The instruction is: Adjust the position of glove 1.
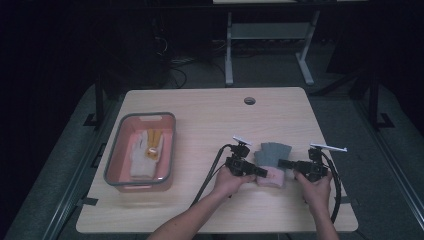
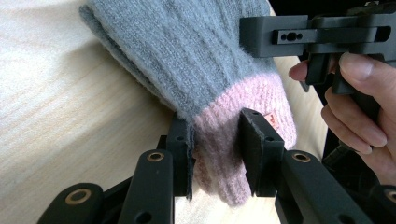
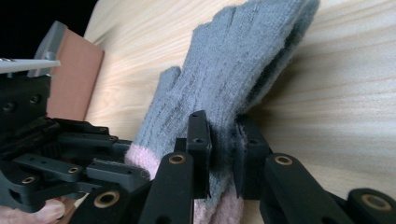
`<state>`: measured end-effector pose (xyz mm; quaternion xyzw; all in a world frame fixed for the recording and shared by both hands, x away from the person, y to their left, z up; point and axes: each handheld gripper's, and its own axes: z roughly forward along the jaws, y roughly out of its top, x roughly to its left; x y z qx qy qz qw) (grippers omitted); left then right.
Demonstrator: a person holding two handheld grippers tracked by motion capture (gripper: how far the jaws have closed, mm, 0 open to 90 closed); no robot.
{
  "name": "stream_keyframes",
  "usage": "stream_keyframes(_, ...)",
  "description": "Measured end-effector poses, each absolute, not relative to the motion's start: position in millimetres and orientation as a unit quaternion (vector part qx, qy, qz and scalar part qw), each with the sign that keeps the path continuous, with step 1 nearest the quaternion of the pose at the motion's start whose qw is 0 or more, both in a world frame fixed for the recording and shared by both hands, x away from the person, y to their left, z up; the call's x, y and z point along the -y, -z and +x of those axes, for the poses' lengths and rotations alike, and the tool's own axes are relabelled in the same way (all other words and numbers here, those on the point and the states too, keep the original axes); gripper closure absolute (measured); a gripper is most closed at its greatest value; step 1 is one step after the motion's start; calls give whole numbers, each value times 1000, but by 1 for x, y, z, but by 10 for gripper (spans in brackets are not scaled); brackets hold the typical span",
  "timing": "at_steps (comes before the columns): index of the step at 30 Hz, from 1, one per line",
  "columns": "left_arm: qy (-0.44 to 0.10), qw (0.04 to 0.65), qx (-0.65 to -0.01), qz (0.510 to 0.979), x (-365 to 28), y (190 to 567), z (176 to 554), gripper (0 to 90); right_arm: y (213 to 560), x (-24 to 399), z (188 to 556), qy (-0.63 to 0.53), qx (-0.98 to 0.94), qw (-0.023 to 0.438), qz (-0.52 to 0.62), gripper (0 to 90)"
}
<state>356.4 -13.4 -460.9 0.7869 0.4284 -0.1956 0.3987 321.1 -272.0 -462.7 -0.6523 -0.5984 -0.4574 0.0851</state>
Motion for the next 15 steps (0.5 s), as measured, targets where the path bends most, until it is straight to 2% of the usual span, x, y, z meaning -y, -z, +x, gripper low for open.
stream_keyframes(15, 185, 413, -417, 788, -7, 443, 356, 667, 444, 257, 321, 472, 607, 77, -635, 785)
